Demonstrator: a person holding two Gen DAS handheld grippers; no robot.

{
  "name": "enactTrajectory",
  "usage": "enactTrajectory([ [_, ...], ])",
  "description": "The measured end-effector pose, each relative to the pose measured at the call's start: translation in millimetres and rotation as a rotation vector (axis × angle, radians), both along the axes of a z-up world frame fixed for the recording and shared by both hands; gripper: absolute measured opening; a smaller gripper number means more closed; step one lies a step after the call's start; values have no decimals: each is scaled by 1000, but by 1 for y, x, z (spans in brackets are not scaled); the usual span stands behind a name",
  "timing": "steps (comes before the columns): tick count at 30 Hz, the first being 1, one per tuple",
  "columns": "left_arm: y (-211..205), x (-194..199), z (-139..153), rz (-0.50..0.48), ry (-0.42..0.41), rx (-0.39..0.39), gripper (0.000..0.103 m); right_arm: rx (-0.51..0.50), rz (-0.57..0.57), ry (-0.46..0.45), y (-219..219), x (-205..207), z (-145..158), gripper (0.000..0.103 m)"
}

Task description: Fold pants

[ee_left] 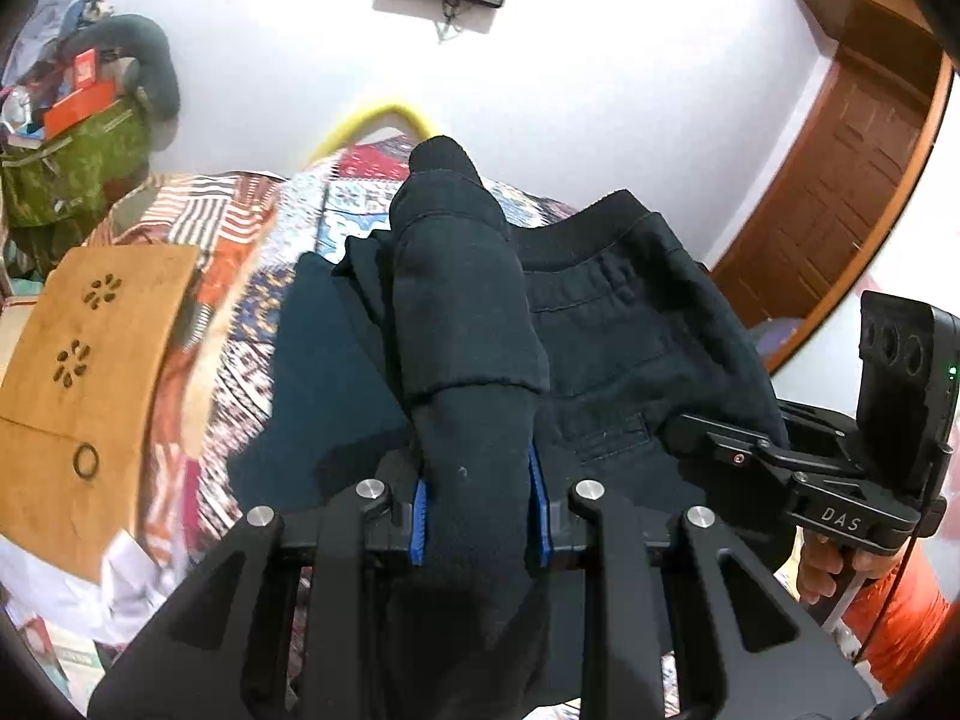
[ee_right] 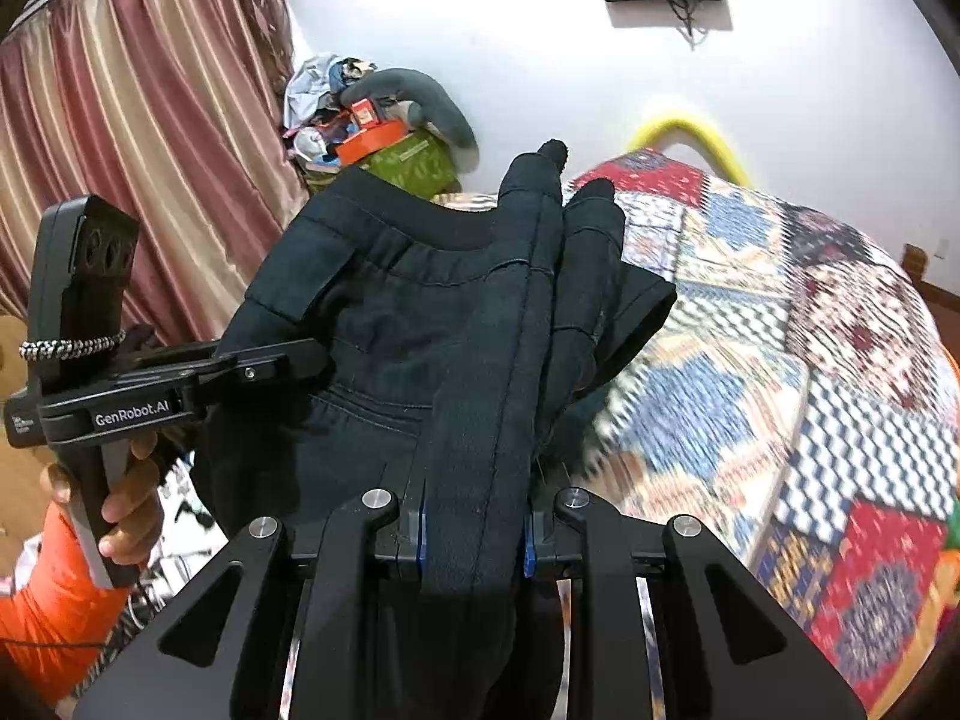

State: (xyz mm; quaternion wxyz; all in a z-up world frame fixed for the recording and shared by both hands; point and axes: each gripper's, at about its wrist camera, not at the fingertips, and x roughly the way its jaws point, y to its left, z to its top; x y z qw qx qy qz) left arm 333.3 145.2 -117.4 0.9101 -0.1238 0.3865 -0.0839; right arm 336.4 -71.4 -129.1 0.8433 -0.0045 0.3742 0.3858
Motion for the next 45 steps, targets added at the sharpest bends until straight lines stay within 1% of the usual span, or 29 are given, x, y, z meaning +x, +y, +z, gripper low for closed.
enactTrajectory([
  [3,24,25,-9,26,15,0,26,7,11,7,26,21,-5,19],
  [8,51,66,-37,46,54,25,26,32,15,78,60,59,-30,19],
  [10,58,82,-55,49,75,41,26,42,18,118,70,76,-47,19],
  [14,68,115,-98,57,107,50,26,11,6,158,86,103,-78,19],
  [16,72,131,-125,69,138,45,26,-24,4,179,92,116,-97,19],
  [18,76,144,-151,75,188,30,27,-68,-4,199,98,127,-114,19],
  [19,78,151,-168,83,219,26,28,-103,-6,203,101,132,-125,19],
  [21,79,158,-190,96,253,32,35,-153,-9,203,101,137,-138,21],
  [22,80,159,-195,104,253,35,37,-170,-10,197,101,138,-141,24],
  [23,80,159,-198,111,244,34,41,-174,-9,190,100,138,-141,25],
  [24,82,157,-199,121,234,34,45,-175,-5,186,97,138,-141,30],
  [25,82,155,-198,130,226,32,47,-183,-5,185,95,136,-140,34],
  [26,83,153,-197,141,225,35,51,-200,-12,178,94,135,-138,36],
  [27,84,150,-195,151,230,41,55,-224,-19,168,93,133,-136,40],
  [29,87,147,-190,163,244,49,59,-247,-24,147,89,127,-128,41],
  [31,89,138,-179,181,242,65,58,-254,-46,133,82,121,-118,44],
  [34,91,119,-154,210,221,105,58,-231,-81,116,69,114,-99,45],
  [37,89,92,-118,220,181,122,59,-207,-92,77,57,95,-73,45],
  [38,86,82,-103,213,160,133,59,-193,-99,51,51,82,-57,45],
  [40,79,57,-69,201,97,171,59,-164,-108,19,45,68,-36,45],
  [42,68,28,-34,198,34,200,59,-113,-110,-17,36,44,-8,46],
  [44,57,4,-6,193,-14,202,59,-72,-111,-54,29,24,14,47],
  [45,50,-15,12,190,-49,195,59,-55,-111,-73,28,16,24,47],
])
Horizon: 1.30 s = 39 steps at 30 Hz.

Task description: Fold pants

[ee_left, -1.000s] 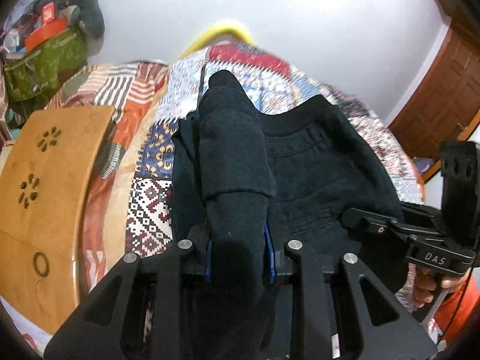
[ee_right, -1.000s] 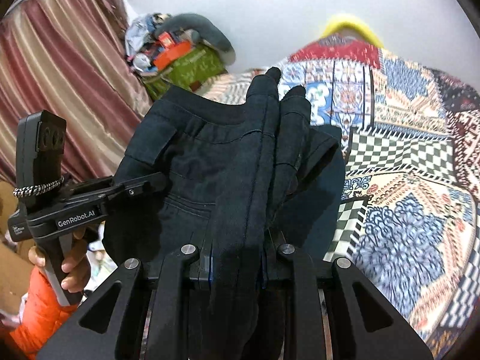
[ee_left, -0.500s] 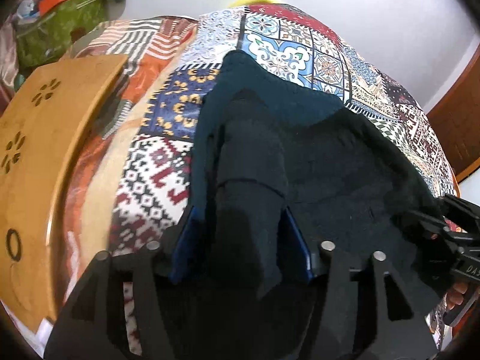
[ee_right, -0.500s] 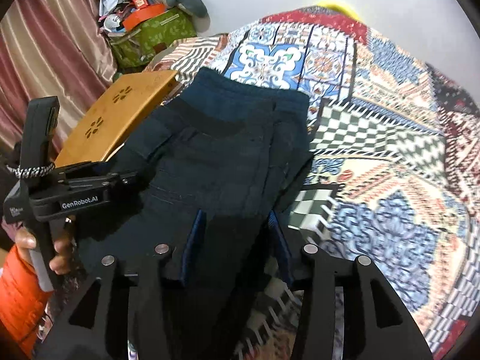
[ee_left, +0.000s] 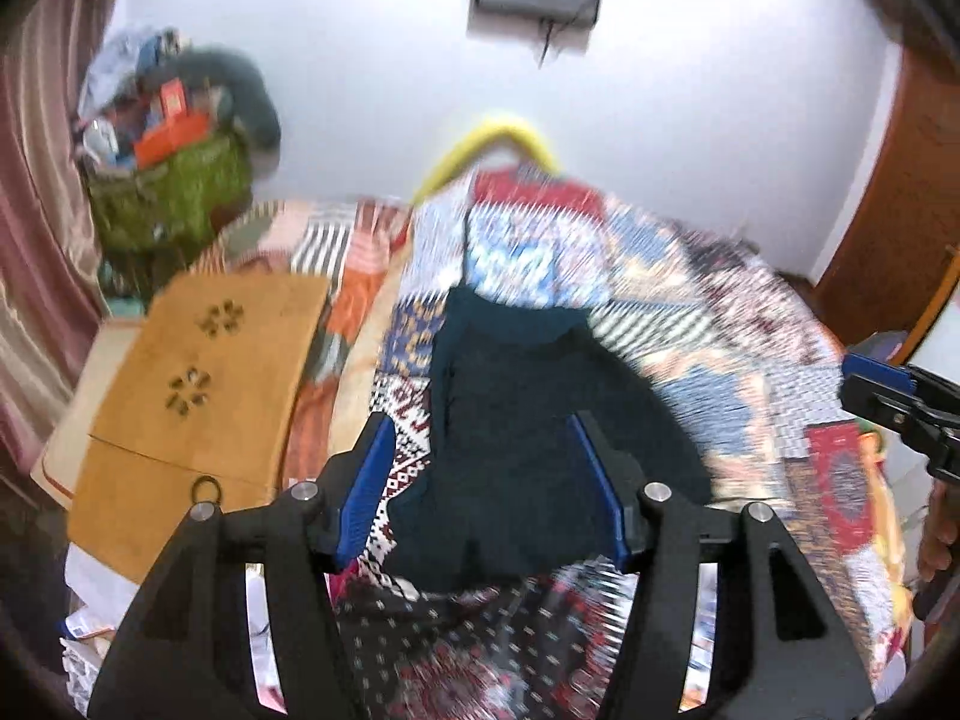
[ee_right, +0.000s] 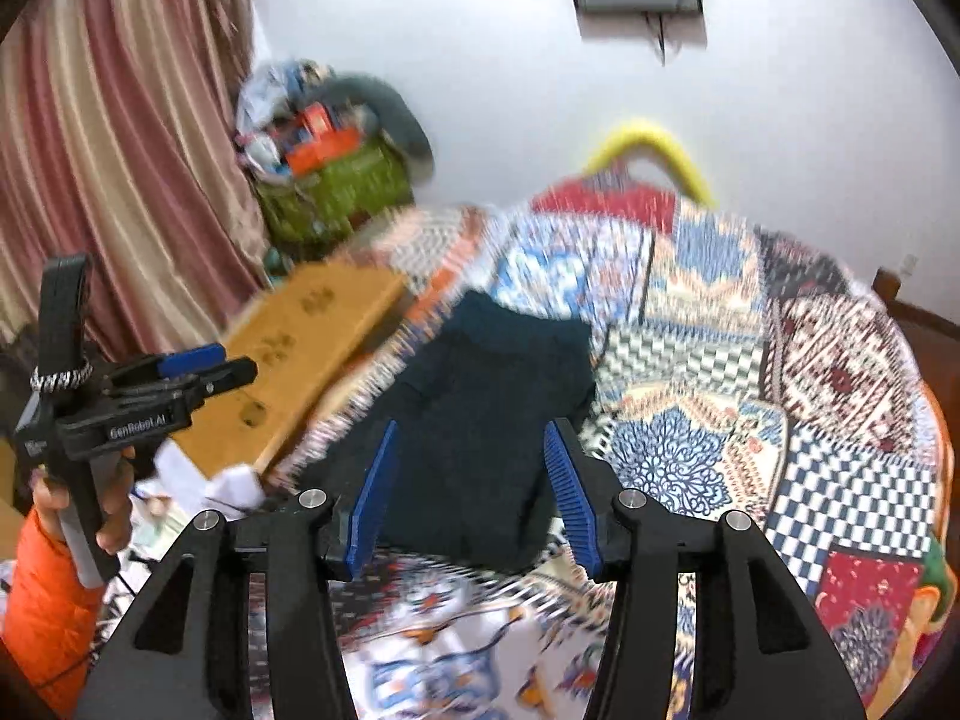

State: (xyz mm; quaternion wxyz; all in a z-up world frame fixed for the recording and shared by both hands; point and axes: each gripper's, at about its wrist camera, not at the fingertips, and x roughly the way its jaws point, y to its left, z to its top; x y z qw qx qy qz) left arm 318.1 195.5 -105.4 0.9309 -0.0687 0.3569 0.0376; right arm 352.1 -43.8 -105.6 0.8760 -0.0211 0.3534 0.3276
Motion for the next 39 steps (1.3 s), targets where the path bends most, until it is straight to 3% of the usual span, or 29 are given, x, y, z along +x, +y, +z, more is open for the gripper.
enactTrajectory([
  [7,-52,-106,73,-25,-176,36,60,102,31,-182,-24,-98,66,48],
  [14,-93,-201,112,-18,-347,59,62,166,30,-321,-46,-173,85,48],
  [19,-117,-250,117,5,-462,107,74,174,-13,-422,-57,-214,85,48],
  [21,-124,-264,117,25,-498,134,91,168,-26,-446,-58,-224,84,48],
  [22,-127,-269,117,33,-513,136,94,164,-37,-461,-59,-229,83,48],
  [23,-128,-273,115,39,-526,135,98,159,-49,-477,-59,-233,82,52],
  [25,-132,-279,113,44,-539,134,99,158,-70,-502,-59,-240,82,72],
  [34,-130,-282,104,61,-528,126,103,179,-127,-522,-61,-246,82,100],
  [39,-131,-281,101,55,-524,132,103,163,-144,-535,-61,-247,79,102],
])
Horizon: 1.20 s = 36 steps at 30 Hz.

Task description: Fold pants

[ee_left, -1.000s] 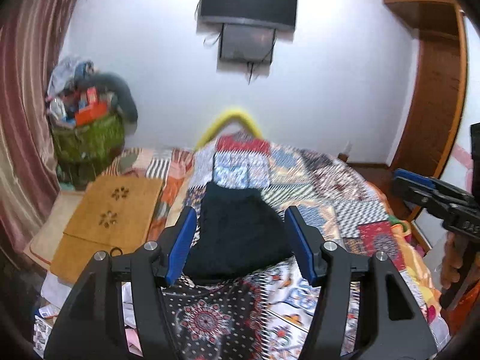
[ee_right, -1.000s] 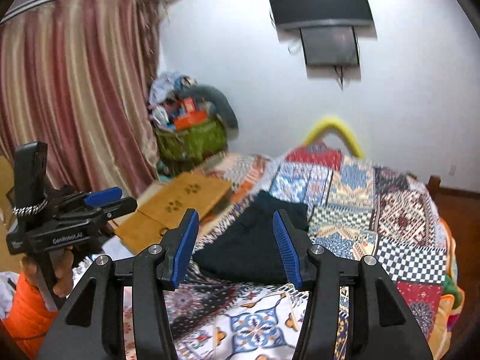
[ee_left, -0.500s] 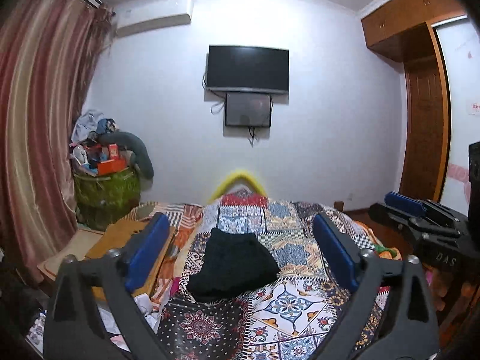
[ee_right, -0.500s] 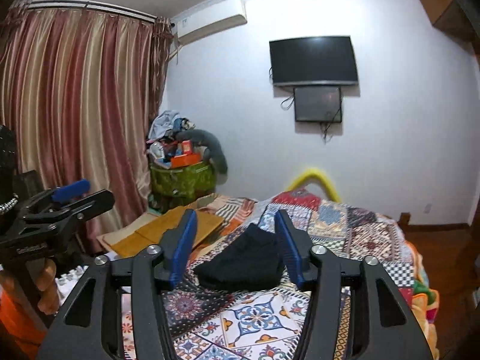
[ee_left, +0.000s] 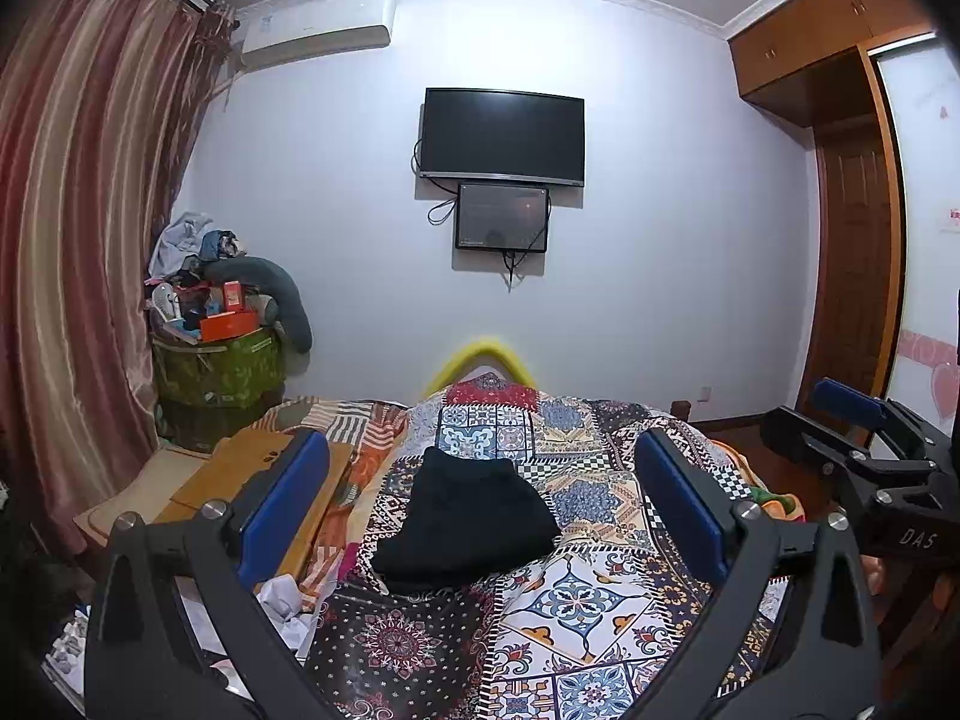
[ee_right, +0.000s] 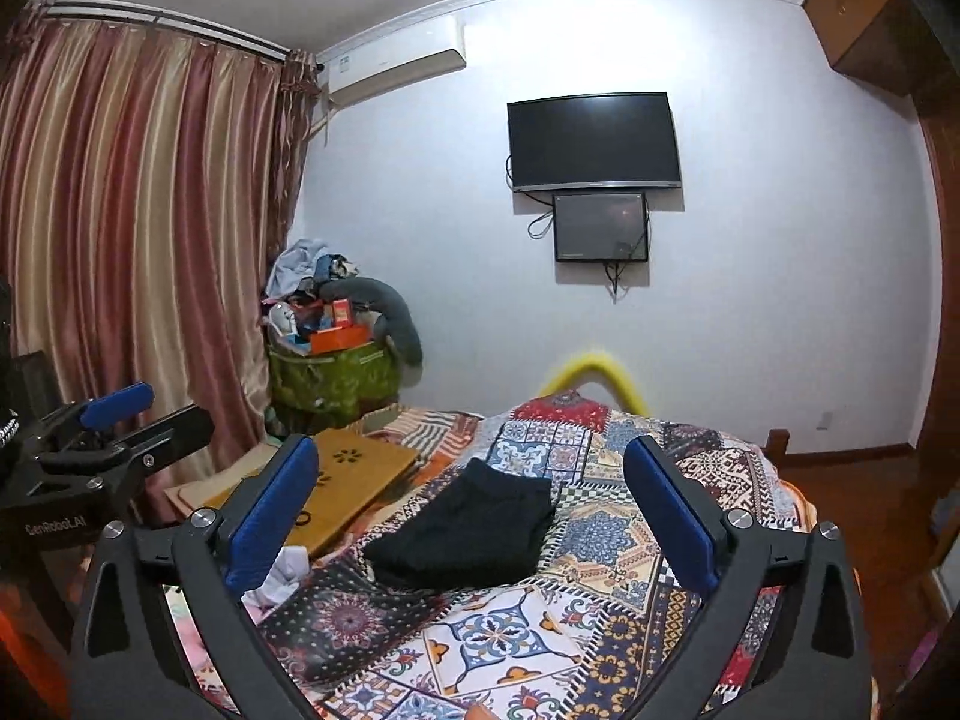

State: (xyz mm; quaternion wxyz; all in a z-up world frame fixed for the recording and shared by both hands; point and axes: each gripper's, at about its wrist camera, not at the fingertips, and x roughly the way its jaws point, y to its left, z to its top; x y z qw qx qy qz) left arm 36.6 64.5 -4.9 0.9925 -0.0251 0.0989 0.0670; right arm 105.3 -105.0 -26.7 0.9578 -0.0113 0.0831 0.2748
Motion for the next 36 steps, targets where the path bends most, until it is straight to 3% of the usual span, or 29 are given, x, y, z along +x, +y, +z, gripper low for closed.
enactTrajectory([
  [36,-4,14,-11,-23,21,13,103,14,-23,30,-11,-7,-3,102],
])
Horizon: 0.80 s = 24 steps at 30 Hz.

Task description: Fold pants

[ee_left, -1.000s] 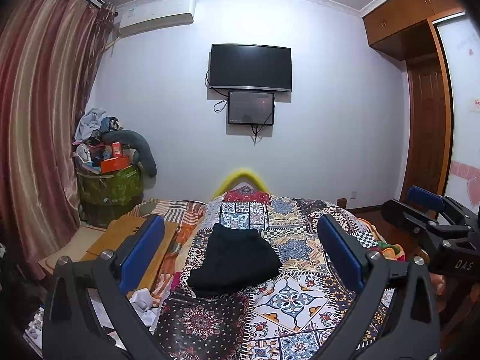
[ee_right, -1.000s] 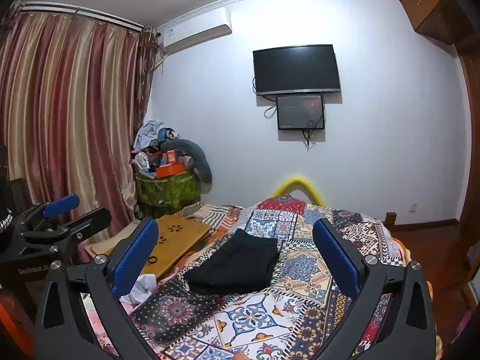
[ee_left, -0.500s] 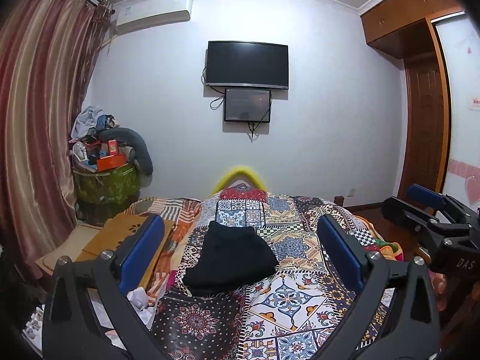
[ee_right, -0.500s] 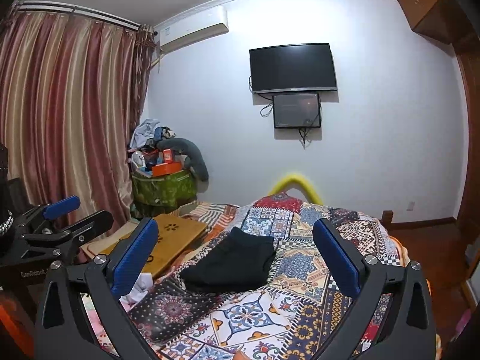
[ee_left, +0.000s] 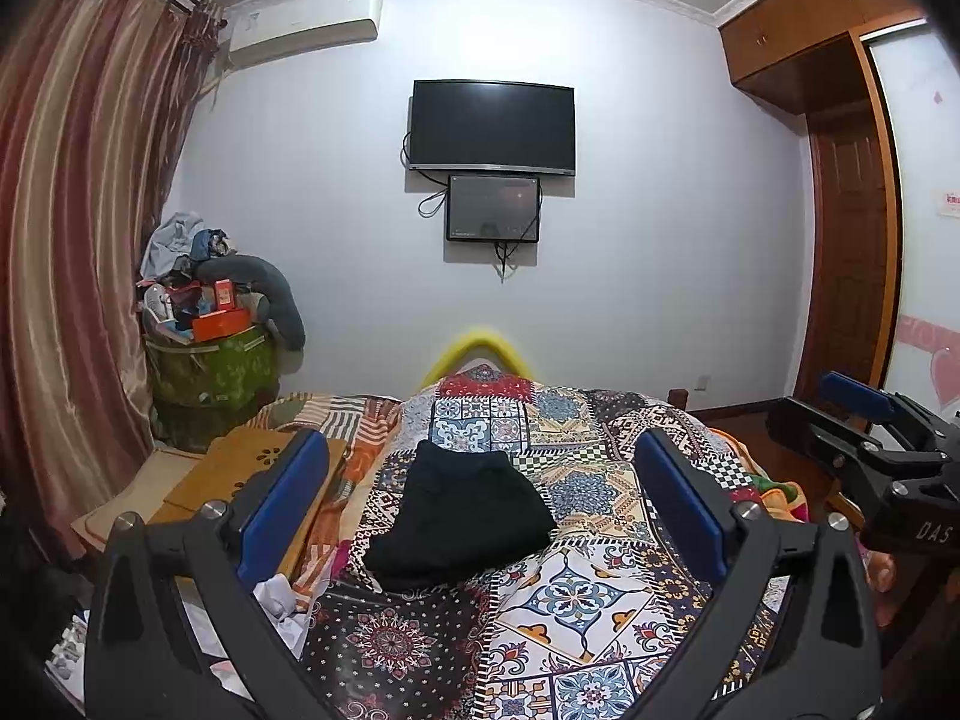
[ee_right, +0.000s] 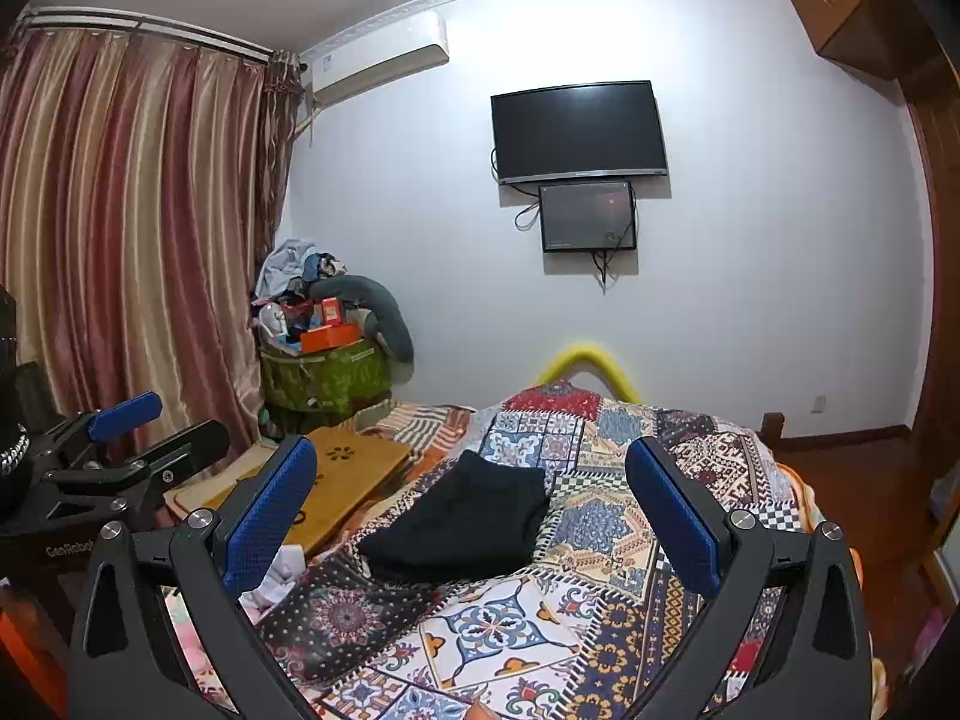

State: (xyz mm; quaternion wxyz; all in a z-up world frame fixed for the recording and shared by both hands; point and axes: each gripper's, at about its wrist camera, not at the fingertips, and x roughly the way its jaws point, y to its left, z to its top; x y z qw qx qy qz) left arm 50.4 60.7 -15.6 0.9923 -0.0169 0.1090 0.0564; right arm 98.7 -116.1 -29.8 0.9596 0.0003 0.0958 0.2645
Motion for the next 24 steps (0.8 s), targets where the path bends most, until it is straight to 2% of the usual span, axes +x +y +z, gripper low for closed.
enactTrajectory([
  [24,2,1,-2,-21,11,-2,103,-6,-7,-5,-1,-3,1,102],
])
